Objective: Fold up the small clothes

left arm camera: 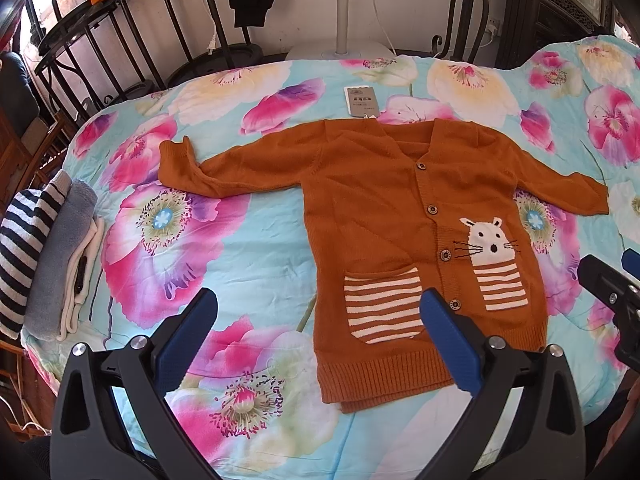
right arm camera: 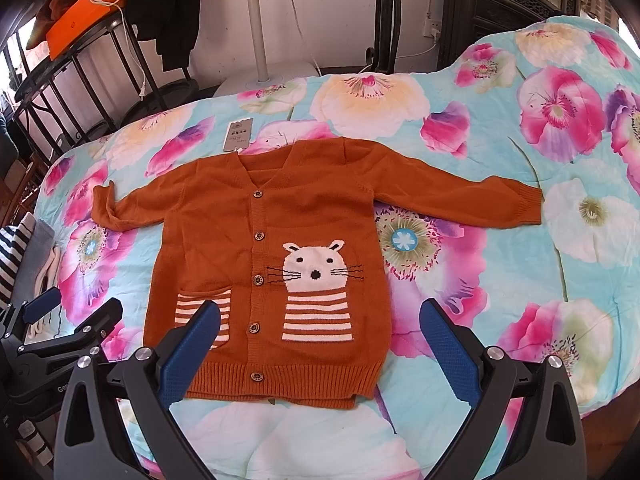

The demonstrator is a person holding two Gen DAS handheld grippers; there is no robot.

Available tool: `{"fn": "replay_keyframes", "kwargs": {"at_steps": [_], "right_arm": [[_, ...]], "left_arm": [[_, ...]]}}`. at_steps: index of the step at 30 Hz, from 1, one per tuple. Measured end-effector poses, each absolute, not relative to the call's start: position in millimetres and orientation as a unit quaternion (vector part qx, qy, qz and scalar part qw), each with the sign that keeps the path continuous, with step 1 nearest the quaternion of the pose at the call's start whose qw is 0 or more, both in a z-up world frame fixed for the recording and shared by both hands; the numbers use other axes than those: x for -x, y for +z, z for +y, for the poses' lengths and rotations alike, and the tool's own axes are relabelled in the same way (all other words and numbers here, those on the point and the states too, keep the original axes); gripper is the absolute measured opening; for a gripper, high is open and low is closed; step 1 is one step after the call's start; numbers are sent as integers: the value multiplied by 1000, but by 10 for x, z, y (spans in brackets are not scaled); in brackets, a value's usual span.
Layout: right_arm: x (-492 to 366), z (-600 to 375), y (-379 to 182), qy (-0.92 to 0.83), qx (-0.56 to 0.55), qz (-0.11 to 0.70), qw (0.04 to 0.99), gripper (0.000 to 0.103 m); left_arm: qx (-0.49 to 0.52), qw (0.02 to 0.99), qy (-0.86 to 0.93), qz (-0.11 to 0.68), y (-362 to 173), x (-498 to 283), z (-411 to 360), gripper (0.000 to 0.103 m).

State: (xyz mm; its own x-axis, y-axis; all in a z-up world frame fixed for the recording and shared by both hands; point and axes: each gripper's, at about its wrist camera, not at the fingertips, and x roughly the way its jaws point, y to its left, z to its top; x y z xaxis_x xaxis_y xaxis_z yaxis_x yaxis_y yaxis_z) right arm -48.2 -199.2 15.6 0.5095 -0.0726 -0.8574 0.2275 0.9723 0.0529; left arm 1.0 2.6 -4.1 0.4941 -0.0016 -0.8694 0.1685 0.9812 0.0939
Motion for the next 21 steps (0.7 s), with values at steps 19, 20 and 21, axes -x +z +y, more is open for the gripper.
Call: {"fn": "replay_keyframes", "kwargs": {"at_steps": [19, 20, 21], "right_arm": [[544, -2730, 573, -92, -172, 330, 924, 100], [470, -2899, 520, -76, -214, 340, 913, 100], [414, -3042, 458, -70, -247, 349, 901, 100]], "left_arm": [[-80, 876, -27, 475, 220, -535, 359, 98], [-87, 877, -24, 473, 223, -612, 387, 98], [-98, 877, -14, 470, 217, -715, 439, 98]]}}
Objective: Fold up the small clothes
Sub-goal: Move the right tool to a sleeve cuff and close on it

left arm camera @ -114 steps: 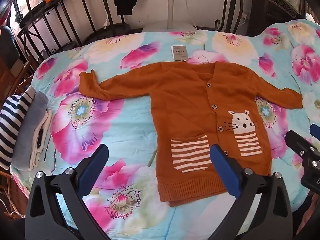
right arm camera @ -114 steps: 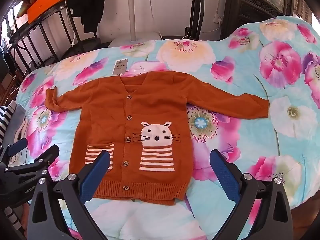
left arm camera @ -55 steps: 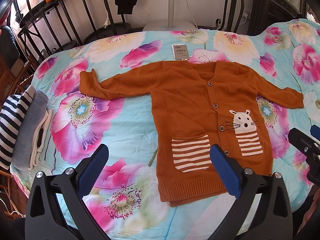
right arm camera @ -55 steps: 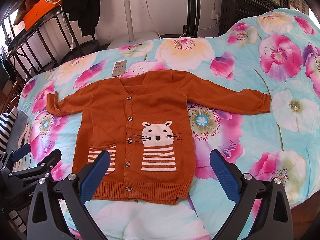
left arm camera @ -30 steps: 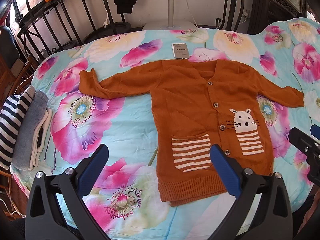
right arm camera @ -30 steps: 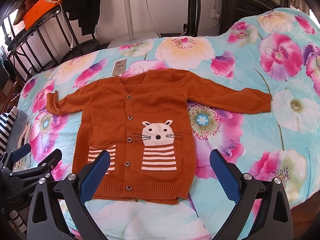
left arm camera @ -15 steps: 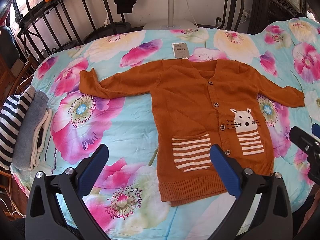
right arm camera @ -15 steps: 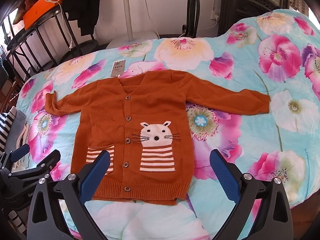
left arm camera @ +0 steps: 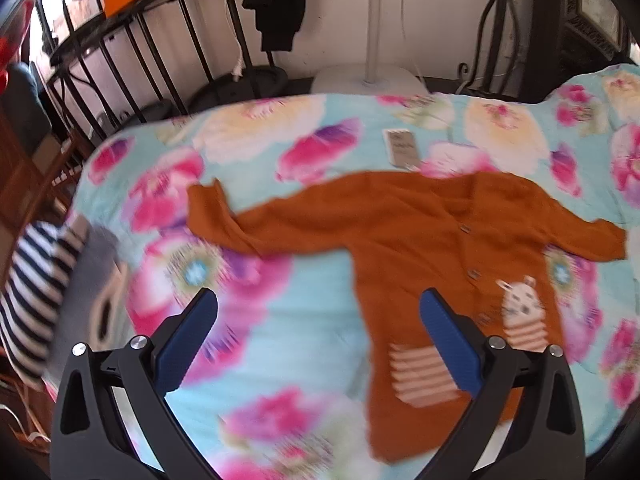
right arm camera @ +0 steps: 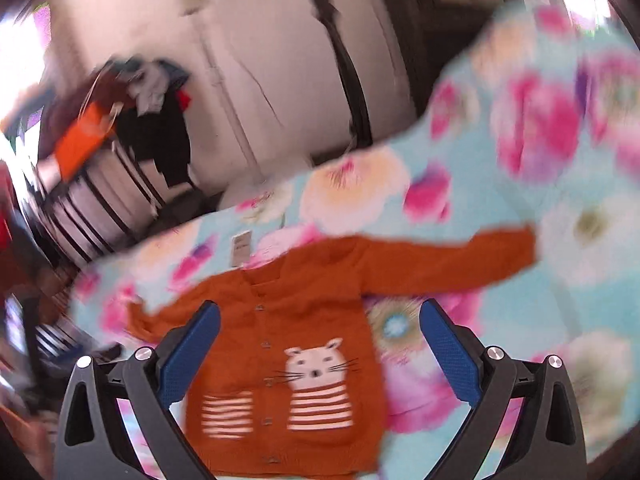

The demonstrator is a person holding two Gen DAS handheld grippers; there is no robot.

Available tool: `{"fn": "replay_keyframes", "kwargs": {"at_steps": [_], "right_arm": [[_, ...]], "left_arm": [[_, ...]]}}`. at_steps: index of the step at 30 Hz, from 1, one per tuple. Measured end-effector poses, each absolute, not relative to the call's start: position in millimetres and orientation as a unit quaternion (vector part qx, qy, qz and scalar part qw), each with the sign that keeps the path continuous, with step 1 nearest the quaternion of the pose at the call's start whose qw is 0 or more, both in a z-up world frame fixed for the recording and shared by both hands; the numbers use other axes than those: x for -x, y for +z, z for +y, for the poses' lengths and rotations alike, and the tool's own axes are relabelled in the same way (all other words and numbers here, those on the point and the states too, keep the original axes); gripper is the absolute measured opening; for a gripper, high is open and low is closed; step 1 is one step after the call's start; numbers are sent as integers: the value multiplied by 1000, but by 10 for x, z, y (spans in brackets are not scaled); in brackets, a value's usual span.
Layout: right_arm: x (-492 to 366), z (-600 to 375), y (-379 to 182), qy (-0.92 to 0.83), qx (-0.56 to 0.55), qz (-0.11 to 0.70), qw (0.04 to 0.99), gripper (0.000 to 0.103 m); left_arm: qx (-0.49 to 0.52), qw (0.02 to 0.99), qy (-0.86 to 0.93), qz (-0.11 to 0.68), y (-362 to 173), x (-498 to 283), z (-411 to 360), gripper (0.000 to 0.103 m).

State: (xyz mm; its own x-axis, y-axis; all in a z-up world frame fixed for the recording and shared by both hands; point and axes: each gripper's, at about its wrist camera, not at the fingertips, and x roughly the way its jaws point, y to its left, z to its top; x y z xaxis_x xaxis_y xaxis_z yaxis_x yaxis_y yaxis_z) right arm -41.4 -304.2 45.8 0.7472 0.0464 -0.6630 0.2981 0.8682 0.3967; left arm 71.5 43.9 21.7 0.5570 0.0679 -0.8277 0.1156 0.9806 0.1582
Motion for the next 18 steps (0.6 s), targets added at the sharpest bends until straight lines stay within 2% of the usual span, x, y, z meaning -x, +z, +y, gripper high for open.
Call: {"fn": "replay_keyframes", "kwargs": {"at_steps": [3, 6, 7, 9, 14, 18], "right_arm": [[249, -3608, 240, -84, -347, 356, 864, 100], [200, -4128, -31, -111, -453, 336, 818, 98], [188, -4301, -163, -118, -491, 333, 796, 96], [174, -4548, -415, -131, -545, 327, 761, 85], [166, -4869, -796, -191, -568, 343, 723, 73], [169, -5129, -972, -242, -548, 360, 716, 70]], "left_arm": [[-107, 877, 26, 467, 196, -919, 623, 98], [-69, 869, 40, 488, 164, -1035, 798, 98], [-54, 866, 36, 496, 154, -1064, 834, 98], [-39, 859, 30, 509, 117, -1091, 843, 98], [-67, 856, 30, 512, 51, -1109, 665, 98], [-85, 850, 28, 519, -43, -1152, 540, 98]]}}
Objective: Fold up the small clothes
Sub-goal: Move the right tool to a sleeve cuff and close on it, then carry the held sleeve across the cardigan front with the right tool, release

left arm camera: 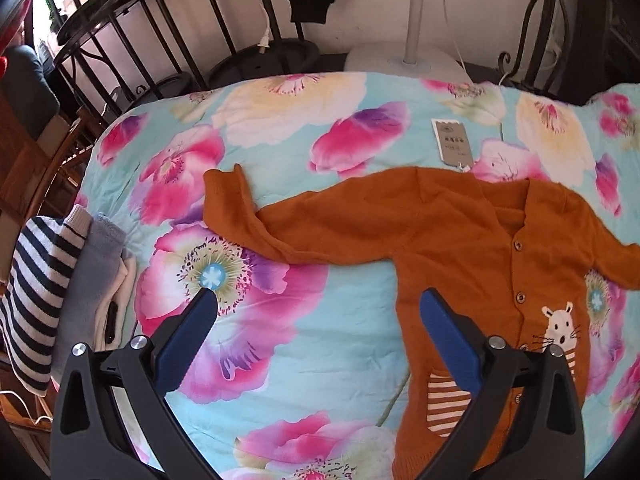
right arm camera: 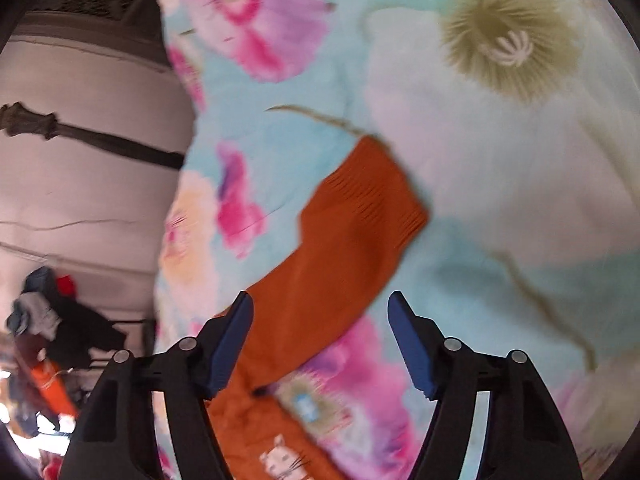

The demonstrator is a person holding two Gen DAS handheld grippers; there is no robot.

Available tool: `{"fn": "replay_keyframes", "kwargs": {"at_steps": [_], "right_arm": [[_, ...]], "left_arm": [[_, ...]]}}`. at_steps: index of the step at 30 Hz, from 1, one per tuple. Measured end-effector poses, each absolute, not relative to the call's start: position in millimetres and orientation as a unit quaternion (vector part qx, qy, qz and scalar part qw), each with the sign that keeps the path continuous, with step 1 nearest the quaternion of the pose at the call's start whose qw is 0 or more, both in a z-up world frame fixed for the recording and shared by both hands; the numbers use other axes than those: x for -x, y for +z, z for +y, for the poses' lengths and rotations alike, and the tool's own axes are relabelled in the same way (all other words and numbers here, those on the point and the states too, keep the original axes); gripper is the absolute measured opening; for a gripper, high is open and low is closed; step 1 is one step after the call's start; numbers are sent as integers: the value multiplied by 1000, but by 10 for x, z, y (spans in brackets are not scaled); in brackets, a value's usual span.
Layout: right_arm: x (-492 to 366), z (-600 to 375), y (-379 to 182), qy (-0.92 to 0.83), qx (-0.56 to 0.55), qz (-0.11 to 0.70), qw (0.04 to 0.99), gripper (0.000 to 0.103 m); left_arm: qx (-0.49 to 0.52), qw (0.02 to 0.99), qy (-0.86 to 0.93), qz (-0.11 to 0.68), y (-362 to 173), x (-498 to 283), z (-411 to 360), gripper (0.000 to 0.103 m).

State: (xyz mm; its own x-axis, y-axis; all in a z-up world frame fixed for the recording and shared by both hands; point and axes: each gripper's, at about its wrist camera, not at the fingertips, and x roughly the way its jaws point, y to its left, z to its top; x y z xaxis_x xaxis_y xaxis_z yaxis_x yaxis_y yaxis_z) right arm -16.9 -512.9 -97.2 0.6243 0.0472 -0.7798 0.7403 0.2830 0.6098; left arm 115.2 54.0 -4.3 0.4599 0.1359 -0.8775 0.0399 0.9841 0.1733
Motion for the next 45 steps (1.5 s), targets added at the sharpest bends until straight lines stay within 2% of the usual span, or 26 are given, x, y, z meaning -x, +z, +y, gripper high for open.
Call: {"fn": "replay_keyframes", "kwargs": {"at_steps": [4, 11, 13, 14, 16, 17, 18, 26, 33, 45], "right_arm": [[143, -5226, -1096, -283, -524, 374, 711, 70], [86, -5373, -1267, -316, -493, 371, 721, 51], [32, -5359, -1249, -310, -483, 368, 732, 41], [-3, -5346, -1227, -305, -478, 368, 737, 29], [-49, -5307, -1135, -303, -454, 372, 751, 22], [-75, -5288, -1095, -305, -445, 371, 756, 12], [-115, -5264, -1050, -306, -437, 367, 762, 7], [-352, -4909, -474, -250, -415, 317, 815, 7], [-796, -4078, -96, -143, -350, 333, 864, 7], [-1426, -2682, -85, -9, -194, 392, 899, 6]], "left_arm": [[-83, 841, 29, 533, -149, -1198, 533, 98], [-81, 834, 39, 545, -255, -1248, 551, 98], [-78, 834, 37, 544, -253, -1246, 554, 98], [-80, 836, 38, 542, -247, -1247, 549, 98], [-91, 838, 42, 537, -244, -1242, 524, 98], [-96, 838, 44, 536, -248, -1239, 511, 98], [-99, 838, 44, 536, -253, -1238, 499, 98], [-90, 840, 42, 534, -192, -1231, 522, 98], [-86, 844, 52, 527, -90, -1236, 669, 98], [-64, 842, 58, 532, -70, -1252, 889, 98]]}}
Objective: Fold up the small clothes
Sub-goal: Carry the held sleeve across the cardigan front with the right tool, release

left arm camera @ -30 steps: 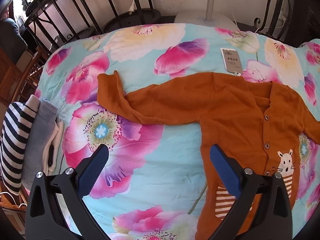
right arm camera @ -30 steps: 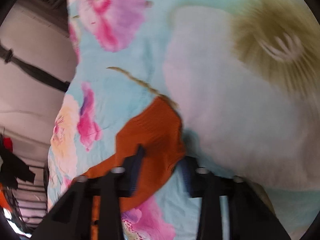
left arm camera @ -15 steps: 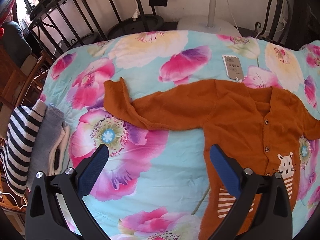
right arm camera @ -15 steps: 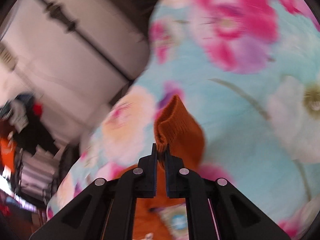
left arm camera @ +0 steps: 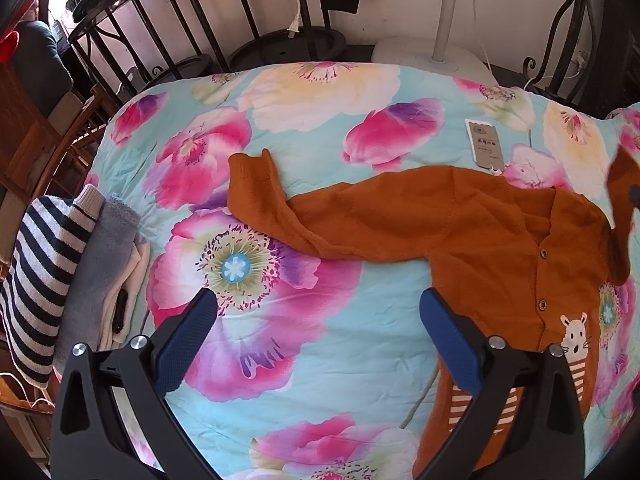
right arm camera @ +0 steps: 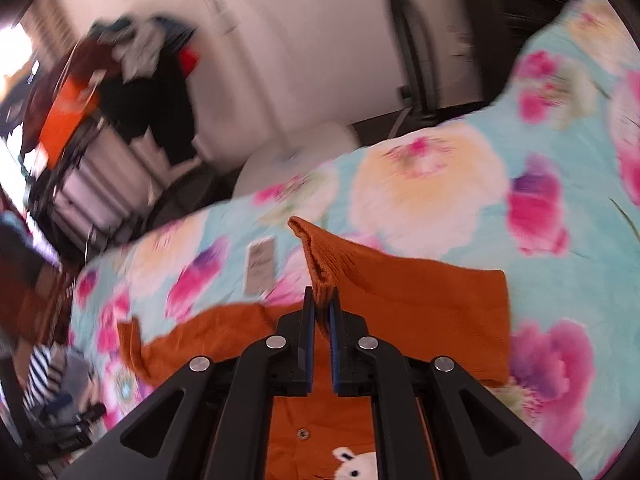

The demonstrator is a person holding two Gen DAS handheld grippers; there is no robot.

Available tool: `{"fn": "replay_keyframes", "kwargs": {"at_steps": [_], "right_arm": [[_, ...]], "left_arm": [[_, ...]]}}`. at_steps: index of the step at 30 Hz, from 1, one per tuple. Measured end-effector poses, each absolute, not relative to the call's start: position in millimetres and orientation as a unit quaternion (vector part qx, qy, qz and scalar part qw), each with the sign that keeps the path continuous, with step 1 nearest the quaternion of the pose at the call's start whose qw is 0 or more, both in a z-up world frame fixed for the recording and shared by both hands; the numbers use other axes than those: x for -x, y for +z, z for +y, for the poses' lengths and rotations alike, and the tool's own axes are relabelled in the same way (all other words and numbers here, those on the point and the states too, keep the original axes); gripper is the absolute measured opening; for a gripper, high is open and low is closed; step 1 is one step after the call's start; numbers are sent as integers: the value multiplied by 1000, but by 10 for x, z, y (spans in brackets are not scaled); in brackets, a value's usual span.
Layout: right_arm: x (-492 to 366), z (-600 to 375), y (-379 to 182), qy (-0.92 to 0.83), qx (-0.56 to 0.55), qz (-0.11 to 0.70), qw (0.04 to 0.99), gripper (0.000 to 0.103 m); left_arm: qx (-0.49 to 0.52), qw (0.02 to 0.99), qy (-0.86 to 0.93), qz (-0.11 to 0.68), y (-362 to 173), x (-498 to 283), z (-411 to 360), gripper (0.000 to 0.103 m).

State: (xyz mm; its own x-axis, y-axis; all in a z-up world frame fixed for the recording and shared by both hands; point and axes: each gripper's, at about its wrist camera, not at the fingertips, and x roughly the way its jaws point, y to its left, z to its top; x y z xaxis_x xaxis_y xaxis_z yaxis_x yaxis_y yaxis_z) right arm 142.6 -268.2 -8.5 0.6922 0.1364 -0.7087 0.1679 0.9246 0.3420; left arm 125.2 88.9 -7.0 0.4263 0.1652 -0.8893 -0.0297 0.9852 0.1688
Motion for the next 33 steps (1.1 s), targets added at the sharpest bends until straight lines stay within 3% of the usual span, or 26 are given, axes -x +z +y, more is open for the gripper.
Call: {"fn": "replay_keyframes", "kwargs": {"at_steps": [16, 24, 26, 27, 30, 33], "right_arm": [[-1606, -1817, -958, 31, -114, 498, 859, 7], [-1556, -1612, -812, 75, -119, 477, 867, 7], [-1578, -1557, -865, 83, -111, 491, 860, 19], [-1608, -1552, -1007, 88, -113, 521, 841, 36], [-1602, -1642, -1151, 79, -153, 546, 820, 35], [-1565, -1709, -881, 93, -191, 508, 835, 35]], "left_arm": [[-55, 840, 63, 537, -91, -1239, 1025, 98], [-41, 839, 67, 538, -90, -1247, 1110, 98], [-45, 840, 70, 537, -100, -1246, 1105, 98], [-49, 839, 73, 538, -116, -1251, 1108, 98], [-48, 835, 80, 543, -156, -1270, 1156, 98], [-31, 831, 87, 548, -169, -1298, 1271, 98]]}}
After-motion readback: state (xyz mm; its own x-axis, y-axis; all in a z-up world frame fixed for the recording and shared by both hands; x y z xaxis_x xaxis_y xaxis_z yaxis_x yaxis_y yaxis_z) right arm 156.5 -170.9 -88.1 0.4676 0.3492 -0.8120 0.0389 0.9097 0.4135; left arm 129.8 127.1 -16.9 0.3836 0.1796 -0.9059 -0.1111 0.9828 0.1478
